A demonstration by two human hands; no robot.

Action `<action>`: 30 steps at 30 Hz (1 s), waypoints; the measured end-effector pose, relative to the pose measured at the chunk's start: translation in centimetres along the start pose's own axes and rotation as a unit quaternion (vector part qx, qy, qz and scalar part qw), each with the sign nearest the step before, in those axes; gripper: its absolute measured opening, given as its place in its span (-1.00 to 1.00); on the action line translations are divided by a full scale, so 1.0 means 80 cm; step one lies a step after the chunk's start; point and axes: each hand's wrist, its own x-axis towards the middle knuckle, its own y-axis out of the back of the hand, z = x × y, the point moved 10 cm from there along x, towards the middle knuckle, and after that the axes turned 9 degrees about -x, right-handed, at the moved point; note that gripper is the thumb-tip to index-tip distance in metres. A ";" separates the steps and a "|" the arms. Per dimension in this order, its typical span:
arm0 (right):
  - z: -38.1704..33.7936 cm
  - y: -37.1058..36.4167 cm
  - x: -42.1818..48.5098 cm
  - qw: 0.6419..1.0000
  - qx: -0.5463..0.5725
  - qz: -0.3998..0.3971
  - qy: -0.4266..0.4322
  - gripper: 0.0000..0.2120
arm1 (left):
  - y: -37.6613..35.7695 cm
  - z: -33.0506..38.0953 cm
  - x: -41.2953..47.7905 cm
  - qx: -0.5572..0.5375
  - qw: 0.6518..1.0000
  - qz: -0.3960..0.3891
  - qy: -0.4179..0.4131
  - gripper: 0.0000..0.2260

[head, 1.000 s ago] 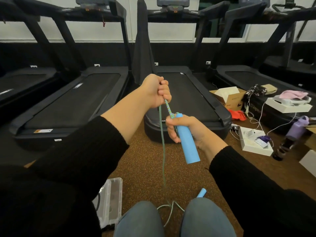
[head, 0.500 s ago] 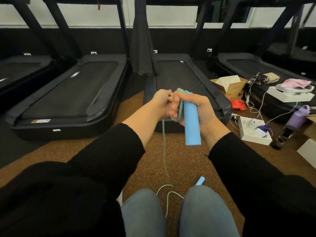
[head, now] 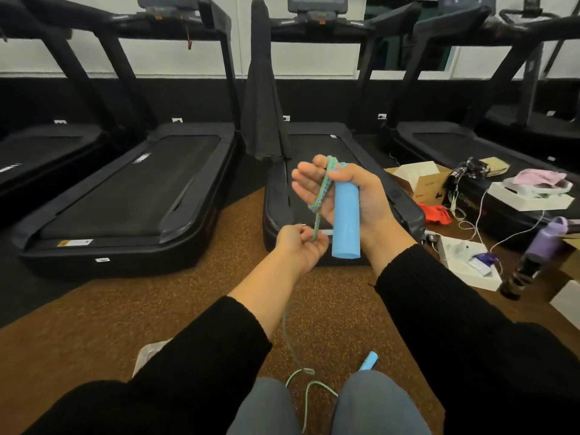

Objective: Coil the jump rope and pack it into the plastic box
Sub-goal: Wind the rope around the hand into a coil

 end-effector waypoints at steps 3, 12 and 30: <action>-0.009 0.005 0.012 1.000 0.000 0.003 0.015 -0.79 | 0.003 -0.011 -0.016 -0.045 0.999 -0.023 -0.005 -0.66; -0.013 0.065 0.020 0.990 -0.120 0.070 -0.028 -0.77 | -0.005 -0.006 -0.053 -0.081 0.995 -0.003 -0.059 -0.66; 0.049 0.070 -0.019 0.954 -0.241 0.019 -0.179 -0.77 | -0.086 0.045 -0.106 0.066 0.984 -0.140 -0.087 -0.64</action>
